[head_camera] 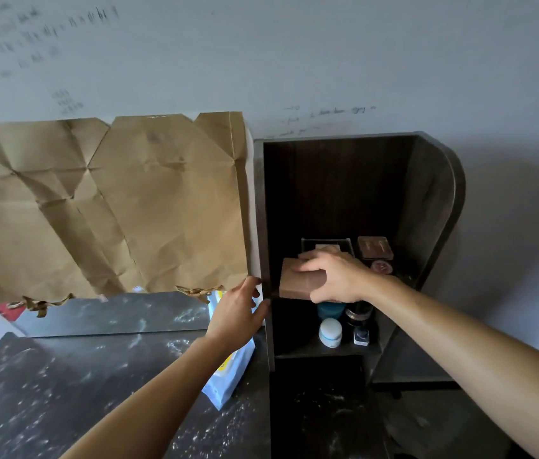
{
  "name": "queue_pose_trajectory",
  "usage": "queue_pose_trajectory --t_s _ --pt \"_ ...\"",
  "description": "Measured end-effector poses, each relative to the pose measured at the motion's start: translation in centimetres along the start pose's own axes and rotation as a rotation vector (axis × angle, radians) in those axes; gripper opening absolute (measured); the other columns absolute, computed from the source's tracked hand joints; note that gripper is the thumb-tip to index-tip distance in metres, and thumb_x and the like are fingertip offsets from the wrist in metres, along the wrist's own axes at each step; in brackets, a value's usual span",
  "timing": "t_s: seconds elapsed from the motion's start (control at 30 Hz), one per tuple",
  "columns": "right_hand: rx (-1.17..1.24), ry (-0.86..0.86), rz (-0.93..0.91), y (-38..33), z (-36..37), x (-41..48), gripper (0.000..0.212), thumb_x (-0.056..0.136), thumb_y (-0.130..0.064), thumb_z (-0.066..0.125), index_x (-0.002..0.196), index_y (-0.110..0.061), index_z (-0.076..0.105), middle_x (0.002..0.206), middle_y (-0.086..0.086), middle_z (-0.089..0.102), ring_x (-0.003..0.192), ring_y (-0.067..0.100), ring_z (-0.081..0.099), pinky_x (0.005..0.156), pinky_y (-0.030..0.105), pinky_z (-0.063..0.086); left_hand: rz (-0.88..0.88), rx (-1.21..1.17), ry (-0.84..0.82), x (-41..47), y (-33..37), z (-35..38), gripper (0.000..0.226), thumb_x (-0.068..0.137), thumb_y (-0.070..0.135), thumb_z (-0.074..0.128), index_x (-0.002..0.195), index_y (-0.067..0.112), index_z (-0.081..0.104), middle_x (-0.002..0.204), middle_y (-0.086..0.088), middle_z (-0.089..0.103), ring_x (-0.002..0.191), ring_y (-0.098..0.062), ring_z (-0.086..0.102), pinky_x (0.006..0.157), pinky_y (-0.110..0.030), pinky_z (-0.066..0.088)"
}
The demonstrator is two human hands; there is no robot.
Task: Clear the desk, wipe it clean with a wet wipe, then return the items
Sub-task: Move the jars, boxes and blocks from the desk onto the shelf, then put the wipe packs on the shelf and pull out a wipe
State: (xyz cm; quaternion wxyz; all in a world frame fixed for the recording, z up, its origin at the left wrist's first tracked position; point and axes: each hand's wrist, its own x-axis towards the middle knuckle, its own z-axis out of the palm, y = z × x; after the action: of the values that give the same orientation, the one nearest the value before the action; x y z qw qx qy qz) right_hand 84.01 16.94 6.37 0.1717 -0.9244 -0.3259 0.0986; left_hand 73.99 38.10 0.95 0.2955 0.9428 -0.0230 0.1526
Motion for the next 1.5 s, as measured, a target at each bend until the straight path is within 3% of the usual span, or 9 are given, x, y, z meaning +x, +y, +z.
queue_pose_trajectory --t_s 0.23,0.33,0.5,0.63,0.8,0.97,1.13,1.3,1.5 --pt "-0.056 0.044 0.001 -0.4 0.0 -1.0 0.059 0.073 -0.027 0.066 0.129 -0.040 0.052 0.143 -0.002 0.042 0.131 0.024 0.031 0.104 0.042 0.032 0.004 0.013 -0.019 -0.5 -0.4 0.6 0.029 0.092 0.018 0.054 0.120 0.013 0.050 0.103 -0.004 0.067 0.086 -0.023 0.064 0.072 -0.037 0.050" --pt "0.008 0.230 -0.029 -0.9 0.6 -2.8 0.052 0.075 -0.029 0.069 0.126 -0.031 0.058 0.138 -0.003 0.046 0.129 0.020 0.037 0.104 0.045 0.035 -0.044 0.043 -0.033 -1.9 -0.9 0.6 0.035 0.093 0.019 0.053 0.127 0.015 0.049 0.107 -0.003 0.065 0.090 -0.020 0.064 0.073 -0.032 0.048" --pt "0.084 0.584 -0.198 -3.1 3.9 -5.9 0.026 0.077 -0.030 0.069 0.101 -0.020 0.070 0.096 -0.009 0.064 0.088 0.012 0.060 0.068 0.036 0.054 -0.186 0.113 -0.019 -6.2 -2.8 0.1 0.029 0.090 0.021 0.055 0.118 0.016 0.057 0.105 0.000 0.066 0.087 -0.022 0.063 0.071 -0.035 0.049" --pt "0.145 0.432 -0.203 -5.3 9.5 -6.0 0.022 0.077 -0.033 0.068 0.097 -0.024 0.070 0.090 -0.011 0.065 0.077 0.006 0.060 0.062 0.032 0.052 -0.360 0.177 -0.067 -11.5 -5.3 0.1 0.025 0.086 0.021 0.055 0.110 0.018 0.060 0.101 0.000 0.067 0.088 -0.026 0.063 0.073 -0.038 0.051" --pt "0.148 0.082 -0.080 -7.4 17.2 -5.1 0.034 0.080 -0.042 0.061 0.112 -0.028 0.063 0.102 -0.012 0.061 0.088 0.011 0.062 0.072 0.030 0.050 -0.484 0.222 -0.113 -17.4 -8.9 -0.6 0.024 0.083 0.021 0.054 0.105 0.019 0.063 0.100 0.001 0.067 0.092 -0.028 0.062 0.073 -0.034 0.049" --pt "0.119 -0.096 0.075 -8.5 22.4 -2.6 0.043 0.084 -0.042 0.058 0.123 -0.027 0.055 0.111 -0.008 0.058 0.097 0.015 0.060 0.075 0.031 0.050 -0.543 0.237 -0.170 -18.5 -13.4 -1.7 0.022 0.083 0.023 0.054 0.103 0.019 0.061 0.099 0.001 0.067 0.091 -0.025 0.062 0.072 -0.034 0.050" --pt "0.077 -0.128 0.258 -9.4 26.0 1.9 0.042 0.086 -0.037 0.058 0.125 -0.023 0.049 0.119 0.000 0.052 0.105 0.022 0.057 0.080 0.035 0.050 -0.540 0.206 -0.288 -16.8 -18.6 -1.5 0.014 0.085 0.024 0.052 0.096 0.017 0.057 0.098 -0.001 0.065 0.089 -0.026 0.060 0.072 -0.035 0.049" --pt "0.002 -0.008 0.402 -9.7 28.0 7.6 0.047 0.086 -0.031 0.059 0.129 -0.016 0.044 0.125 0.008 0.048 0.113 0.026 0.048 0.087 0.036 0.044 -0.533 0.145 -0.432 -13.9 -23.0 0.3 0.020 0.087 0.030 0.052 0.102 0.017 0.057 0.101 -0.002 0.064 0.093 -0.026 0.060 0.075 -0.033 0.047" --pt "0.231 0.109 0.720 -8.2 28.6 13.4 0.060 0.084 -0.029 0.063 0.135 -0.009 0.038 0.135 0.014 0.047 0.123 0.031 0.046 0.097 0.039 0.042 -0.625 0.023 -0.547 -10.3 -25.6 3.6 0.023 0.088 0.037 0.049 0.090 0.015 0.055 0.093 -0.004 0.065 0.085 -0.028 0.058 0.068 -0.034 0.043"
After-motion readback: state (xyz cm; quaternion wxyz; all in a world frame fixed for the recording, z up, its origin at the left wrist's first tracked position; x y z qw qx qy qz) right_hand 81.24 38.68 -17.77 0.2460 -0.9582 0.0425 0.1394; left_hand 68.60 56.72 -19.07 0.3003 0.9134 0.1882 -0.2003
